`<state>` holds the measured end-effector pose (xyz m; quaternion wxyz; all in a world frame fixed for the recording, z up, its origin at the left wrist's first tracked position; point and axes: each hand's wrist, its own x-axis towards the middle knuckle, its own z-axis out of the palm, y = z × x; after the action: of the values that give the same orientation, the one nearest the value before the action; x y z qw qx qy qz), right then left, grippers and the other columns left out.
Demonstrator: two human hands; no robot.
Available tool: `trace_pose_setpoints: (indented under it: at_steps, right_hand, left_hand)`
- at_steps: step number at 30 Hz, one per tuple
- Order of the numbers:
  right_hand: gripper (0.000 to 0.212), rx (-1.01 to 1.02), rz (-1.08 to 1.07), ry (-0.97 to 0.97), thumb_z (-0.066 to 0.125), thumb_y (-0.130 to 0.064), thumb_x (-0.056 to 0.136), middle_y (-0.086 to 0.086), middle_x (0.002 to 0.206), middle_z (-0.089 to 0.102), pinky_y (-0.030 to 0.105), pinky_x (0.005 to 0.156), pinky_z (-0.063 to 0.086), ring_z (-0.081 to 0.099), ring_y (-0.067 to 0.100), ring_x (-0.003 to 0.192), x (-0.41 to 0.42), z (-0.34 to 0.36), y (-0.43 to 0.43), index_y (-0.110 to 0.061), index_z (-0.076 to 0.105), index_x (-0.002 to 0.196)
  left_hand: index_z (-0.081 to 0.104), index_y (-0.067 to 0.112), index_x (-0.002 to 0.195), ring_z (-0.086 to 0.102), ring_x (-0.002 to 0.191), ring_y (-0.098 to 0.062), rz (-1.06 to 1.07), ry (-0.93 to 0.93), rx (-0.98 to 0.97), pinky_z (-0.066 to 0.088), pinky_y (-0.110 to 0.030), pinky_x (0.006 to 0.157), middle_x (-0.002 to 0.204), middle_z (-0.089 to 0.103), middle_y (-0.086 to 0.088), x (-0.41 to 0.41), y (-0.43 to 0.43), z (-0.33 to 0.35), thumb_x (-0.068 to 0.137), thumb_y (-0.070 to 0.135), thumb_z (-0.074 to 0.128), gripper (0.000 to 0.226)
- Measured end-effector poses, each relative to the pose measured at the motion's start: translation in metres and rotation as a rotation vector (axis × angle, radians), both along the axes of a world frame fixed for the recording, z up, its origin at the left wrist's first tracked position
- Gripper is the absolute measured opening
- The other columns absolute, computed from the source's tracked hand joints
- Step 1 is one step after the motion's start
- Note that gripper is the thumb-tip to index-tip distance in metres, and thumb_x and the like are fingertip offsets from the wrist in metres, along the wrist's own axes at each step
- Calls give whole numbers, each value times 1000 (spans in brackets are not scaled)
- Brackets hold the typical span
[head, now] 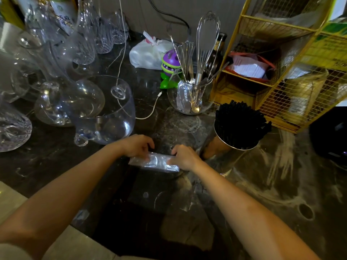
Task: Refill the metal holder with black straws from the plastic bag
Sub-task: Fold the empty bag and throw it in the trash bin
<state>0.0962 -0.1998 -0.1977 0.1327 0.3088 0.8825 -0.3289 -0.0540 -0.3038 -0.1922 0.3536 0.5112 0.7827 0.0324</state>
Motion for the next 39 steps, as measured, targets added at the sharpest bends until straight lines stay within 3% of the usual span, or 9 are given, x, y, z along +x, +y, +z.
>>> trace_pose_setpoints:
  at_steps: [3, 5, 8, 16, 21, 27, 32, 34, 39]
  right_hand:
    - [21, -38, 6, -16, 61, -24, 82, 5, 68, 58, 29, 60, 44, 57, 20, 71, 1, -2, 0, -11, 59, 66]
    - [24, -83, -9, 11, 60, -22, 82, 0, 57, 47, 24, 52, 35, 48, 16, 58, 5, -1, -3, -12, 55, 61]
    - [10, -86, -16, 100, 60, -19, 82, -1, 66, 50, 21, 54, 35, 50, 14, 67, 12, 3, -6, -9, 61, 80]
    - [23, -102, -149, 254, 58, -21, 83, -2, 80, 52, 21, 57, 38, 52, 14, 76, 49, 21, -16, -28, 43, 68]
    - [15, -125, -296, 401, 61, -15, 81, 4, 82, 55, 35, 67, 47, 55, 18, 77, 89, 41, -18, -20, 49, 75]
    - [21, -67, -541, 496, 64, -7, 78, 10, 78, 58, 44, 68, 54, 60, 29, 74, 165, 64, -19, -23, 52, 72]
    - [15, 30, -745, 490, 64, -4, 77, -4, 63, 53, 13, 53, 43, 52, 3, 54, 243, 79, -37, -15, 58, 87]
    - [15, 115, -804, 455, 66, -7, 75, 0, 68, 57, 14, 54, 38, 51, 2, 56, 275, 81, -50, -11, 63, 89]
    - [19, 219, -944, 399, 68, -12, 75, 3, 81, 61, 21, 61, 43, 57, 14, 75, 361, 89, -93, -9, 65, 93]
  left_hand:
    - [54, 19, 112, 51, 93, -10, -71, 30, -11, 40, -26, 84, 101, 56, 2, 3, 1, 3, 81, 19, 59, 32]
    - [57, 19, 107, 49, 91, -8, -110, 40, -4, 39, -24, 82, 102, 56, 3, 6, -1, 5, 82, 19, 57, 25]
    - [59, 19, 102, 46, 87, -6, -154, 69, 34, 37, -18, 75, 98, 50, 6, 10, -4, 9, 83, 19, 56, 19]
    - [65, 16, 94, 53, 73, 8, -211, 28, 239, 42, -5, 66, 93, 61, 4, 29, -8, 30, 82, 14, 58, 14]
    - [67, 18, 91, 63, 82, -11, -265, -89, 335, 49, -21, 74, 91, 69, -2, 57, 0, 40, 77, 15, 64, 14]
    - [69, 19, 89, 58, 69, 11, -321, -249, 452, 42, -6, 61, 68, 64, 19, 125, 27, 34, 72, 15, 71, 18]
    - [71, 7, 86, 53, 60, 22, -409, -383, 517, 40, -1, 60, 50, 57, 40, 201, 50, 25, 66, 3, 73, 21]
    - [70, 5, 89, 53, 59, 23, -473, -417, 523, 40, -1, 60, 50, 52, 48, 233, 53, 22, 64, 3, 75, 26]
    - [70, 6, 90, 51, 60, 26, -643, -486, 552, 40, 0, 60, 77, 67, 17, 325, 42, 23, 62, 12, 77, 30]
